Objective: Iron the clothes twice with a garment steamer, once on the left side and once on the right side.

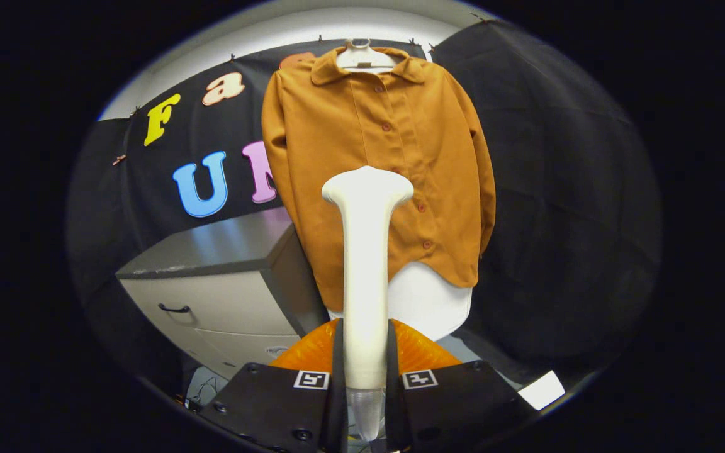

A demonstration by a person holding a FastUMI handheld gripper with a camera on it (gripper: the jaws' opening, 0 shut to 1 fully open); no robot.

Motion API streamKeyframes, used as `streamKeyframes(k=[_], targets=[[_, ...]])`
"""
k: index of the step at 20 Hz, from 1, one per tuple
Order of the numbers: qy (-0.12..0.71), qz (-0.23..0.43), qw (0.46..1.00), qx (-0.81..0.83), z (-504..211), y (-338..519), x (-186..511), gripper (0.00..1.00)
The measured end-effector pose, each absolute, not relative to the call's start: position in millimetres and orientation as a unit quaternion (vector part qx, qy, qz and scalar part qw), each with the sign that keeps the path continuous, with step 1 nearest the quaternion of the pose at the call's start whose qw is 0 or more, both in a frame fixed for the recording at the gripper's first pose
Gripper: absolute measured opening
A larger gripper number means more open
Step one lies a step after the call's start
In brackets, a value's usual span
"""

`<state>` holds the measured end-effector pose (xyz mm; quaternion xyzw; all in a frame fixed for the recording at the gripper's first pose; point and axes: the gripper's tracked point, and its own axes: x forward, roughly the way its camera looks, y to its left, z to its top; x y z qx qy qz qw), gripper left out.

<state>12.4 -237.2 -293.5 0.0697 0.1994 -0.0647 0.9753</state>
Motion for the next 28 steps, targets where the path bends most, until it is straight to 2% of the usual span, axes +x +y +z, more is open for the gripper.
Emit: streamKeyframes(k=[10, 15, 21, 28], targets=[[0.021, -0.071, 0.997, 0.026, -125, -264, 42, 0.27], [-0.031, -0.084, 0.995, 0.036, -81, -289, 64, 0.27], [-0.057, -0.098, 0.992, 0.047, -59, -328, 105, 0.27], [-0.018, -0.111, 0.992, 0.058, -104, -374, 143, 0.27]])
